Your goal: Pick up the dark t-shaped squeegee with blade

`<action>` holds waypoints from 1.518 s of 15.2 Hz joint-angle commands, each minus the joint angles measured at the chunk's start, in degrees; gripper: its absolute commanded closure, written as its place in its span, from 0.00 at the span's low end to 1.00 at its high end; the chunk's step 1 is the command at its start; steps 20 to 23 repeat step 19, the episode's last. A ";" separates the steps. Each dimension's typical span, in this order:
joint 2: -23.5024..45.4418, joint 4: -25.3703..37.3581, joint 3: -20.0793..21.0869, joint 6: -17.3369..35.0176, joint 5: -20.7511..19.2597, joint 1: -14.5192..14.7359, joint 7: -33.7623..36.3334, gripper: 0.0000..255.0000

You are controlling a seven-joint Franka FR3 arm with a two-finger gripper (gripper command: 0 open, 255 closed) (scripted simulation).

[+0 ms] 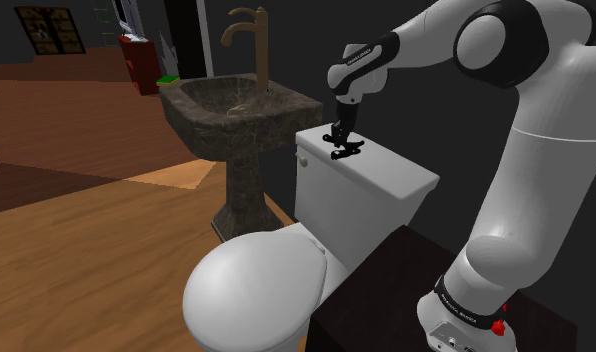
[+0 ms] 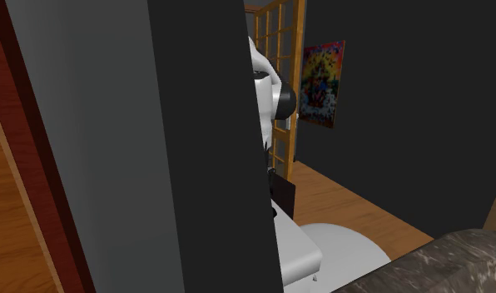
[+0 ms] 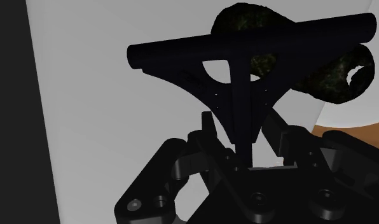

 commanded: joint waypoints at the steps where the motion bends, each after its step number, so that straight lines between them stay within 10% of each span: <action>1: 0.02 -0.03 0.00 -0.01 0.00 0.00 0.00 1.00; 23: -3.81 7.12 -0.30 -10.78 -1.61 0.25 1.08 1.00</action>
